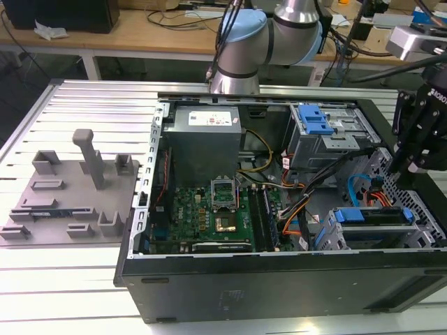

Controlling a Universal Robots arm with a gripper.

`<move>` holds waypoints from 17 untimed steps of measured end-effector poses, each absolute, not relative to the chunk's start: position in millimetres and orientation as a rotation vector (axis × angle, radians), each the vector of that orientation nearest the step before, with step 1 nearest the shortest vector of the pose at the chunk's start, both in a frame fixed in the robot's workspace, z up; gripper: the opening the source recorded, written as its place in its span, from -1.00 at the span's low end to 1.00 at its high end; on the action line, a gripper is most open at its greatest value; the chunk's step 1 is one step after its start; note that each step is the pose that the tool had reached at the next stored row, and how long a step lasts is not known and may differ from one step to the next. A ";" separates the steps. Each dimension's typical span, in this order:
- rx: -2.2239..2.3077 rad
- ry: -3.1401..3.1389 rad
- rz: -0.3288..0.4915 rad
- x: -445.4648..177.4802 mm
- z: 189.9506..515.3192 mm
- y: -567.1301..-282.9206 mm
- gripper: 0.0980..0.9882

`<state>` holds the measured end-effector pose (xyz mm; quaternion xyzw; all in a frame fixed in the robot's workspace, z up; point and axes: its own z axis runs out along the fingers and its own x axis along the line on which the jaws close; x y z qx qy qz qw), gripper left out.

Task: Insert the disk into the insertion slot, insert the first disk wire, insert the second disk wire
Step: 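Insert the second disk wire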

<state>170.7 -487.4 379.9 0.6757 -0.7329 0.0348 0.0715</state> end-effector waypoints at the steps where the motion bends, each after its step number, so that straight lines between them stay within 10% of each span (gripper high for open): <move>1: 2.028 -2.199 0.111 169.8 379.8 -486.7 -0.54; 17: 1.955 -2.129 0.245 146.1 370.9 -468.9 -0.54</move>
